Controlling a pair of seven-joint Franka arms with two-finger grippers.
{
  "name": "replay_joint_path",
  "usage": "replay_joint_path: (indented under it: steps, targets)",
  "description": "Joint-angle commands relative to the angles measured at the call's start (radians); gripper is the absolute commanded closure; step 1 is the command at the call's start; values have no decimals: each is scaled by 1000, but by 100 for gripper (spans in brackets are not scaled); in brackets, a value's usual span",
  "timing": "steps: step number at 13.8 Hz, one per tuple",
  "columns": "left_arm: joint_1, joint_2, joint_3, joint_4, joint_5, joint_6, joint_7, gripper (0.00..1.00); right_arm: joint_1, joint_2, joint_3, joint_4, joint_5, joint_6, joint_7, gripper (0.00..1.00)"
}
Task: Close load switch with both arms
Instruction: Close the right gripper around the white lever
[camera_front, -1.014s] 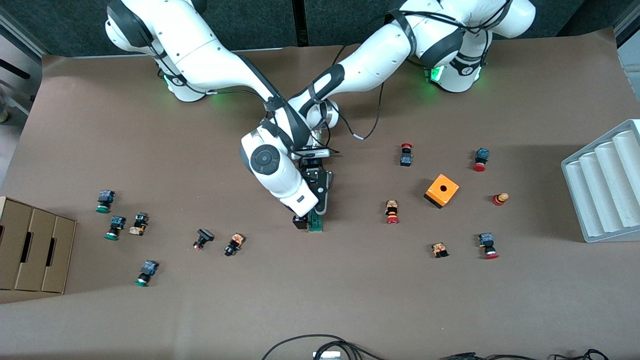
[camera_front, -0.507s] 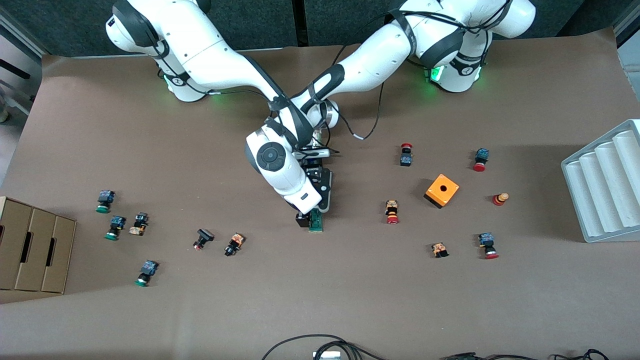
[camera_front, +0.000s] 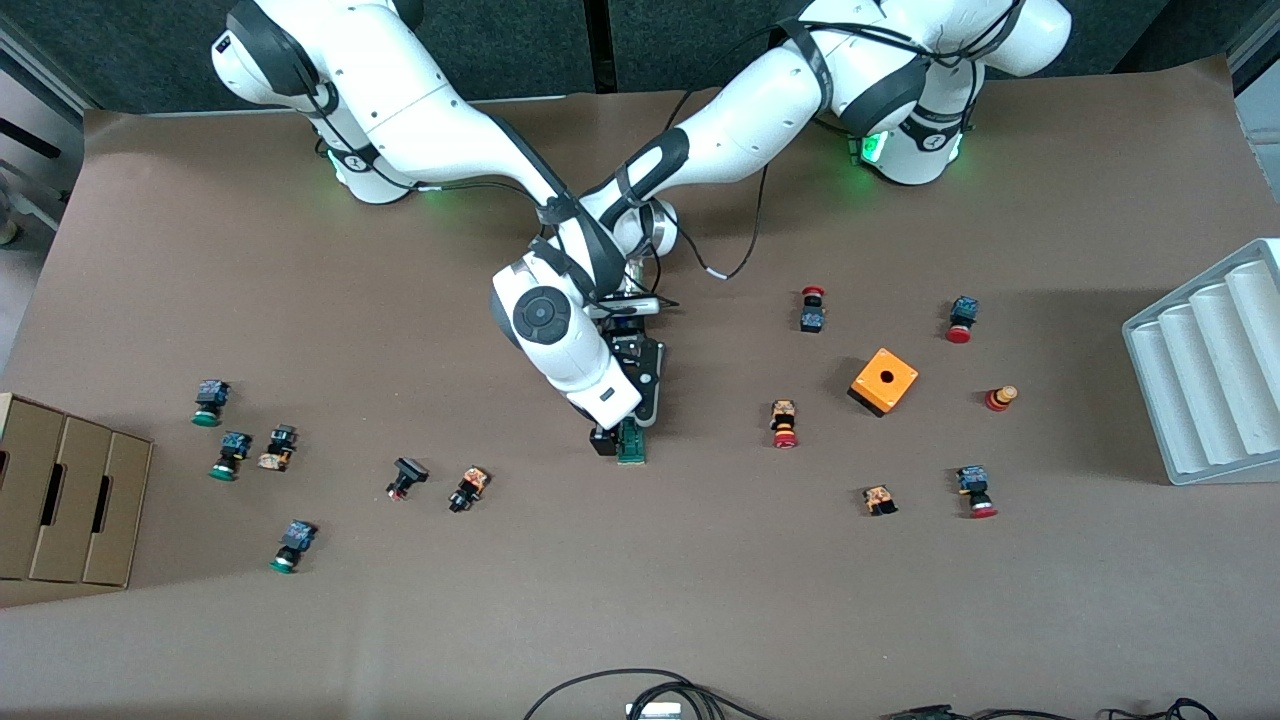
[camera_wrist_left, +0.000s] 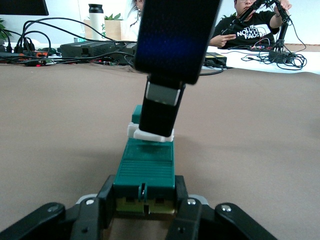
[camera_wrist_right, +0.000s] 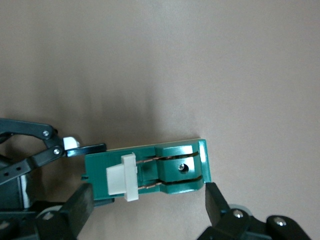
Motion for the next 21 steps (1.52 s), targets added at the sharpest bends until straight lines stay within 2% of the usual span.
replay_joint_path:
  steps: [1, 21]
  targets:
    - [2, 28, -3, -5, -5, 20, -28, 75, 15, 11, -11, -7, 25, 44, -5, 1]
    - [2, 28, -3, -5, -7, 20, -32, 73, 36, 23, -11, -7, 5, 58, -9, 1]
